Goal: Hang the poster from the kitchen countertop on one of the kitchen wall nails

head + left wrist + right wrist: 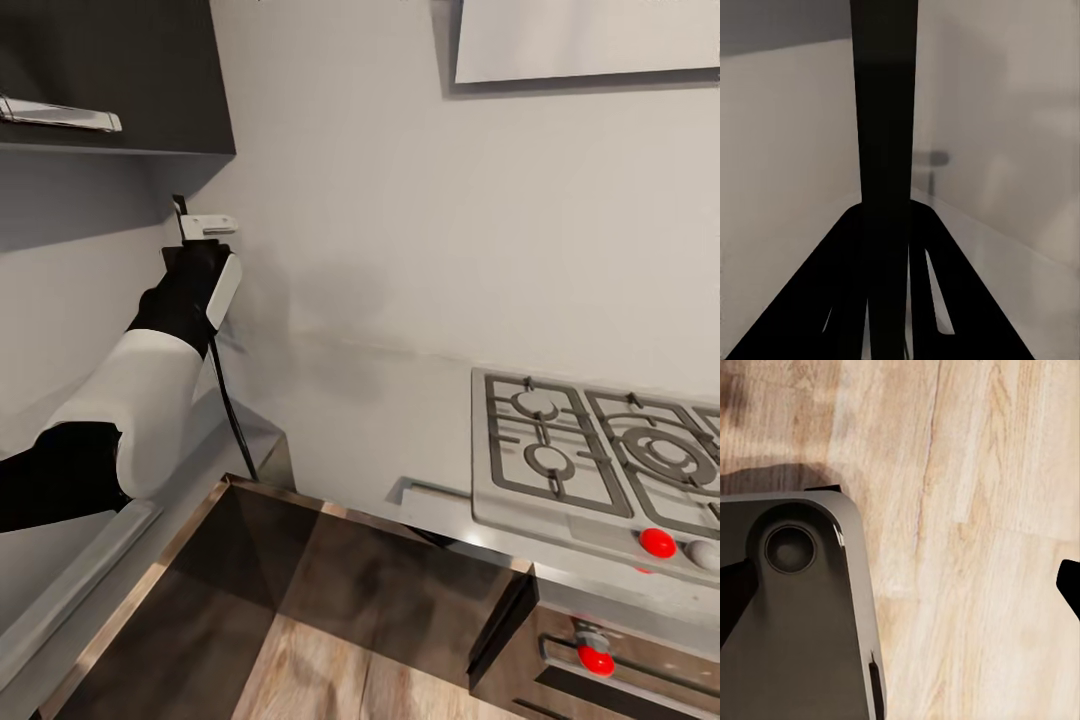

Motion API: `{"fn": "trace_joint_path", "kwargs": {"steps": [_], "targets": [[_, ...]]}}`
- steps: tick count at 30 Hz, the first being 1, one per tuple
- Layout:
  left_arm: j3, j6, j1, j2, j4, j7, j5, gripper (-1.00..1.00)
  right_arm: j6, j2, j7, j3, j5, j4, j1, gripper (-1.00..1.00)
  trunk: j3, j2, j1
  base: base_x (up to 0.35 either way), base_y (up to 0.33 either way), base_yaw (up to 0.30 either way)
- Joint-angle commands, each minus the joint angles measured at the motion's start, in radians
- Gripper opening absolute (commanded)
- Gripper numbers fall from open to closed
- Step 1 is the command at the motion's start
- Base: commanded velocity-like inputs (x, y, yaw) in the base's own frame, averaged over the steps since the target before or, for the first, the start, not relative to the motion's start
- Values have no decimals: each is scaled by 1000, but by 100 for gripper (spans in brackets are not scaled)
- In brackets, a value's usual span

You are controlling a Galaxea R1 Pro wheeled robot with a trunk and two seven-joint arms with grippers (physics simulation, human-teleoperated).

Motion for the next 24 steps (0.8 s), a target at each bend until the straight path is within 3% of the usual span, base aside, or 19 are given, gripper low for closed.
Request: {"fn": "trace_joint_path", "kwargs": {"steps": [1, 24], "targets": [[2, 6, -1, -1, -1, 2, -2, -100, -1, 0, 0, -1, 0, -2, 0, 100, 1, 0, 0, 0, 0, 0], [2, 6, -1, -2, -4, 2, -1, -100, -1, 0, 0, -1, 0, -2, 0, 100, 39, 0, 0, 0, 0, 0]]}}
